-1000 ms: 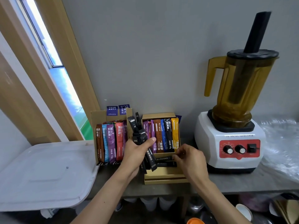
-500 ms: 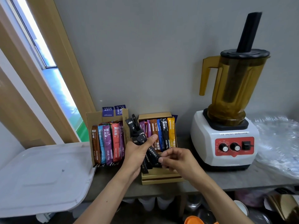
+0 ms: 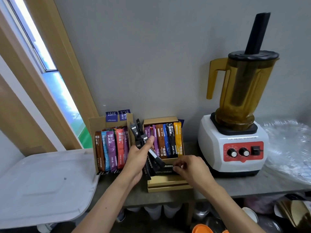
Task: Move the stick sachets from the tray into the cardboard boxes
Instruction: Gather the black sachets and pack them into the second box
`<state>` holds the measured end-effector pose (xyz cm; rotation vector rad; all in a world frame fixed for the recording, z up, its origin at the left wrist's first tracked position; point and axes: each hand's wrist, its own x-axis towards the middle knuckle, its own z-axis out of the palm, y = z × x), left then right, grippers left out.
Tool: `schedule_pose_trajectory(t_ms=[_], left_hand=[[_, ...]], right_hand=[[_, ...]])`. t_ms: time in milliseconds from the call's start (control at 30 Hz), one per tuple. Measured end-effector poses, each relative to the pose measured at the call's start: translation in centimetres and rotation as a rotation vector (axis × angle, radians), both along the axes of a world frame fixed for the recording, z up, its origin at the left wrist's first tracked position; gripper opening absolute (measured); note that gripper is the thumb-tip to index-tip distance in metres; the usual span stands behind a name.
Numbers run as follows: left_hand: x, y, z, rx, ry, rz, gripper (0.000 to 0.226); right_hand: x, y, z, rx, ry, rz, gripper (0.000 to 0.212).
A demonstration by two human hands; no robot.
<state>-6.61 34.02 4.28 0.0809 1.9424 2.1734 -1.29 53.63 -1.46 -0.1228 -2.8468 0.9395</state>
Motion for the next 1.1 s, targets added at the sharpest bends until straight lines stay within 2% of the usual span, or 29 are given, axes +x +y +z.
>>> schedule_pose_trajectory(t_ms=[67, 133, 167, 233, 467, 600, 700, 800, 900, 1100], left_hand=[[0.1, 0.1, -0.1, 0.007, -0.009, -0.001, 0.053], [0.2, 0.2, -0.3, 0.0, 0.001, 0.008, 0.059], [0.3, 0.3, -0.4, -0.009, 0.015, 0.01, 0.057], [0.6, 0.6, -0.4, -0.024, 0.039, -0.005, 0.048], [0.9, 0.5, -0.4, -0.02, 0.039, 0.008, 0.054], [0.9, 0.1, -0.5, -0.007, 0.016, 0.009, 0.042], [0.8, -0.1, -0.6, 0.032, -0.045, 0.022, 0.027], [0.5, -0.3, -1.0, -0.031, 0.007, 0.071, 0.02], [0.1, -0.6, -1.4, -0.115, 0.078, 0.079, 0.011], [0.1, -0.4, -1.8, -0.142, 0.109, 0.085, 0.005]], right_hand=[[0.3, -0.6, 0.4, -0.083, 0.067, -0.036, 0.011], [0.8, -1.2, 1.2, -0.367, 0.144, -0.048, 0.008], [1.0, -1.6, 1.6, -0.49, 0.157, -0.02, 0.01], [1.4, -2.5, 2.2, -0.602, 0.148, 0.052, 0.013], [1.5, -1.3, 1.8, -0.631, 0.199, 0.052, 0.008], [1.4, -0.4, 1.3, -0.715, 0.229, 0.001, 0.012], [1.0, 0.1, 0.6, -0.85, 0.244, -0.088, 0.02], [1.0, 0.4, 0.3, -1.029, 0.173, -0.07, 0.037], [1.2, 0.6, 0.4, -1.08, 0.174, -0.036, 0.048], [1.1, 0.7, 0.3, -1.033, 0.209, -0.065, 0.029]])
